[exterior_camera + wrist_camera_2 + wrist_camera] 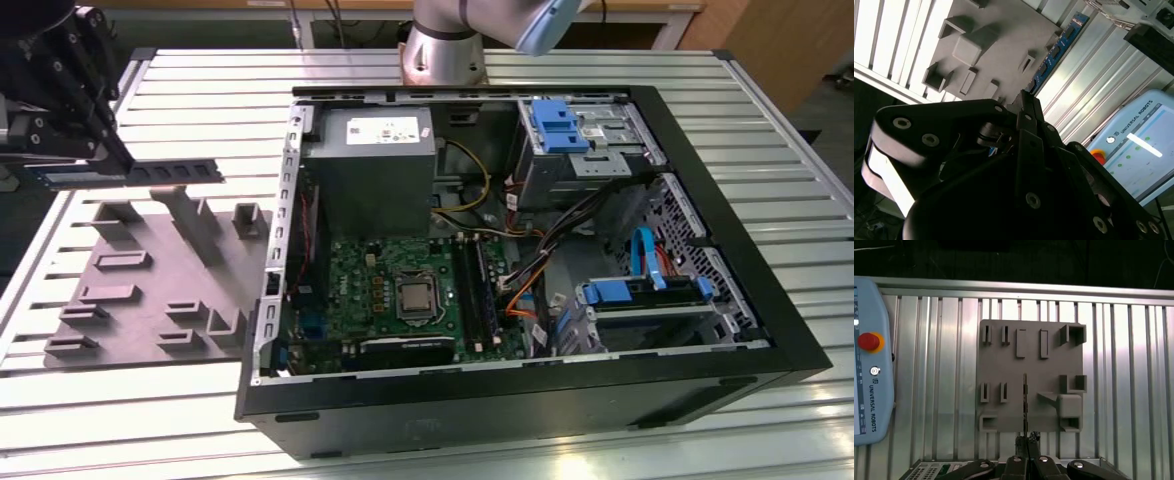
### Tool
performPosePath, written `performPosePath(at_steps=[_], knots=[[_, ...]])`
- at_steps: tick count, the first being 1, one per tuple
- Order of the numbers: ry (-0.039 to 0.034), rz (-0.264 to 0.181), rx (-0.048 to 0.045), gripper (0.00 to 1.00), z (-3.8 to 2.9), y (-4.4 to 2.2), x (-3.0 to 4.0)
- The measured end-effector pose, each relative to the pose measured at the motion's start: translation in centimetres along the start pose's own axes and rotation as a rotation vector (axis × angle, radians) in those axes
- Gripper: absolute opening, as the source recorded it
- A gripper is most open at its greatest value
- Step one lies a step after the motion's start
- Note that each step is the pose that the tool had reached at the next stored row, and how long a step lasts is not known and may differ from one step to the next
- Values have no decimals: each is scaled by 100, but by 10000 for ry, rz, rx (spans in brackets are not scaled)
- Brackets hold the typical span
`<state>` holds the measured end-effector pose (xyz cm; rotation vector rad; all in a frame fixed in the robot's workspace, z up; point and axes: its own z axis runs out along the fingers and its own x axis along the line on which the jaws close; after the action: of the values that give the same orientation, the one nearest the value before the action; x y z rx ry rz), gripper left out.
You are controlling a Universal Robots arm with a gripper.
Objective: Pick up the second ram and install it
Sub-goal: 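Pick up the second ram and move it above second insertion slot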
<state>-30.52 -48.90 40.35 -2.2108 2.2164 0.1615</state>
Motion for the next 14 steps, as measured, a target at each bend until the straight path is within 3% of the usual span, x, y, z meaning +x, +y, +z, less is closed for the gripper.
performPosePath(at_steps=[14], knots=[[0, 0, 1, 12, -12, -173, -1]])
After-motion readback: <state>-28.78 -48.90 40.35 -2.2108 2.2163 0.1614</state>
